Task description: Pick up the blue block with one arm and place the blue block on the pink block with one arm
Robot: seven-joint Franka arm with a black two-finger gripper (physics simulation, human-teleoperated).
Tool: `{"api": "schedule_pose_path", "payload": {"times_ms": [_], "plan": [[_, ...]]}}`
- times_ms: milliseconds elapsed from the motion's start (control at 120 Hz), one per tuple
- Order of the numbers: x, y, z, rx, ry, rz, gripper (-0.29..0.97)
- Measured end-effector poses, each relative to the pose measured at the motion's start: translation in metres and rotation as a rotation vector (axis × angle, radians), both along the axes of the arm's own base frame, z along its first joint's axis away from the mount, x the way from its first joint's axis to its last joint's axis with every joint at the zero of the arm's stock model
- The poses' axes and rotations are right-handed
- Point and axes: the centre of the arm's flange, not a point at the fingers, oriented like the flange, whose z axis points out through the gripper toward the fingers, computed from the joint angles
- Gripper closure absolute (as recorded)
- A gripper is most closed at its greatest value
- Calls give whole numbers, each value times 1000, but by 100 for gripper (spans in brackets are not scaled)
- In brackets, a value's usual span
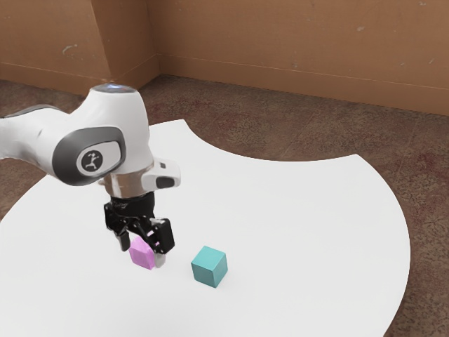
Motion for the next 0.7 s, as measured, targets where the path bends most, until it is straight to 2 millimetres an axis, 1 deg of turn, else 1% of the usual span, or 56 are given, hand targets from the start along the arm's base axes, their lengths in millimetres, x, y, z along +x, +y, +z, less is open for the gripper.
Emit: {"api": "schedule_pose_path", "payload": {"times_ms": [125, 158, 183, 258, 308, 367, 433, 483, 508, 608, 700], "plan": [[41, -11, -41, -98, -104, 69, 0], [51, -12, -55, -121, -118, 94, 0], [57, -12, -62, -134, -133, 112, 0], [70, -9, -67, -150, -193, 145, 0], [76, -1, -68, -131, -224, 148, 0], [79, 5, -68, -102, -244, 134, 0], [80, 6, -68, -72, -252, 110, 0], [87, 4, -90, -59, -211, 95, 0], [90, 4, -97, -55, -198, 89, 0], [97, 3, -105, -48, -188, 72, 0], [109, -1, -119, -53, -164, 62, 0]]}}
